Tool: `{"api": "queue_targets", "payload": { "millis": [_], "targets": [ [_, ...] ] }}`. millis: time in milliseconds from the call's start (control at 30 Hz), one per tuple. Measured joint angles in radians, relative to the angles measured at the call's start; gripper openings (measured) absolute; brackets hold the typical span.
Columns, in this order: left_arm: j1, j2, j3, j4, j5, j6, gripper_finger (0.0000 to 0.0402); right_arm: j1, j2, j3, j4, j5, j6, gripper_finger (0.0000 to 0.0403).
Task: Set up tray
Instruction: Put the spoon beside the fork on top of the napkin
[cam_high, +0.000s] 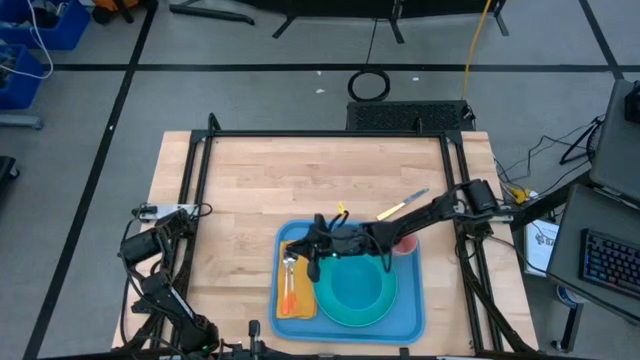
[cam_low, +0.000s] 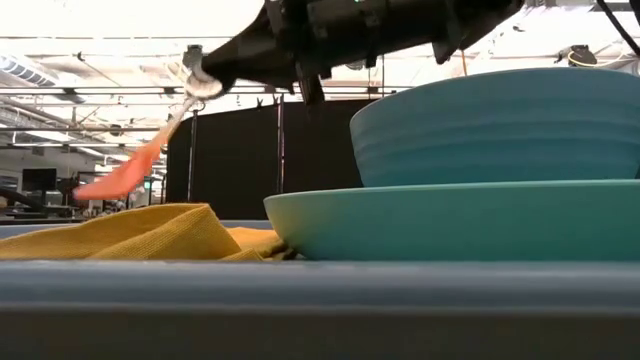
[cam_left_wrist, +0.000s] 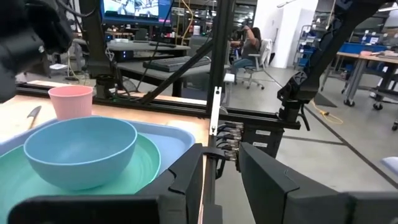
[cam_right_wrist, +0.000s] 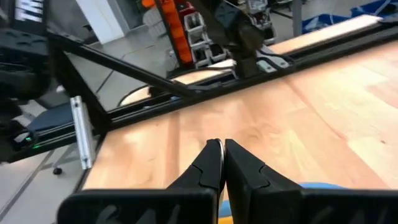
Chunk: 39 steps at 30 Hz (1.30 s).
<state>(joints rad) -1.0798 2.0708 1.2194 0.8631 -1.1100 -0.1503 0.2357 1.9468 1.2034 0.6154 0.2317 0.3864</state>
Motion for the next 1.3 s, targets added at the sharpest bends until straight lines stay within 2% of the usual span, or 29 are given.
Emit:
{"api": "queue_targets", "payload": {
  "millis": [767, 1300],
  "targets": [
    [0.0, 0.0, 0.0, 0.0, 0.0, 0.014, 0.0108, -0.013, 0.021, 0.0, -0.044, 0.003, 0.074, 0.0],
    [0.0, 0.0, 0.0, 0.0, 0.001, 0.014, 0.0108, -0.015, 0.099, -0.001, -0.011, 0.027, 0.126, 0.0]
  ]
}}
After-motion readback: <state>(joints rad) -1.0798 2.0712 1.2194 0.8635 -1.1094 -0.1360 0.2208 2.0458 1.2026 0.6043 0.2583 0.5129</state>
